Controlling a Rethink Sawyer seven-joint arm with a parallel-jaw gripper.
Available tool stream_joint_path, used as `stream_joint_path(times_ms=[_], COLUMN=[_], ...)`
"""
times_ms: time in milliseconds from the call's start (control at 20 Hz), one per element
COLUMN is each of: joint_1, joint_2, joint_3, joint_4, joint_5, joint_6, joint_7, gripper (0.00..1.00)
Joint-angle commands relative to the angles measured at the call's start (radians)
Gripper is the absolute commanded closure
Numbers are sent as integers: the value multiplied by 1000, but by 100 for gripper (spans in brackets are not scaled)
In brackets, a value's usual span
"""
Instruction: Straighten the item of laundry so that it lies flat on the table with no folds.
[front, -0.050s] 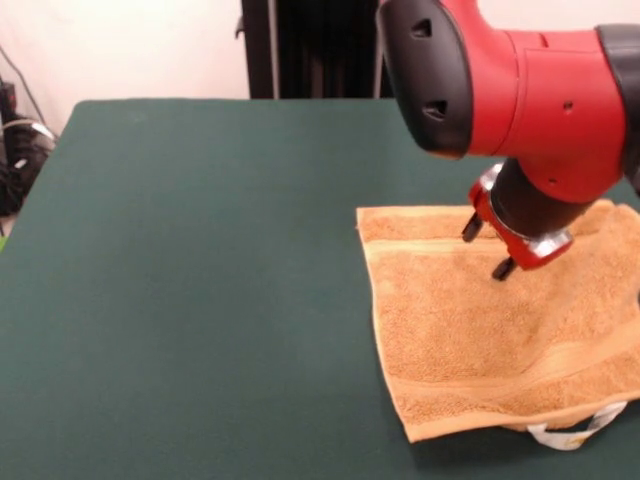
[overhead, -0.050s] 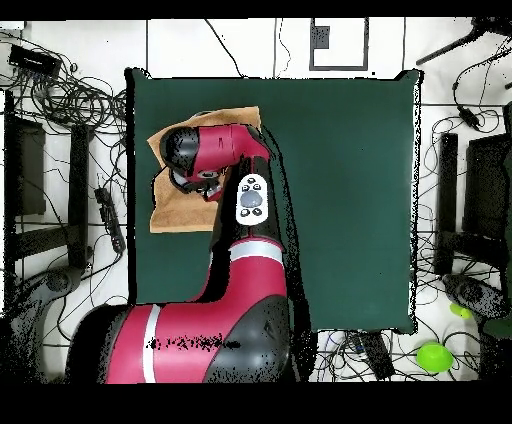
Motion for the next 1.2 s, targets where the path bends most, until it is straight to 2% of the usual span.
stream_joint_path(times_ms=[50, 300, 500, 750, 1200], joint_1=[1, -6, -21, -52, -67], joint_2=[98, 49, 19, -11, -6], joint_3=[-18, -64, -76, -51, -2], joint_4=[31, 42, 54, 70, 14], joint_5=[-170, -323, -394, -433, -457], joint_6=[40, 111, 148, 173, 248], joint_7=[-226, -429, -476, -515, -588], gripper=[0, 0, 0, 0, 0])
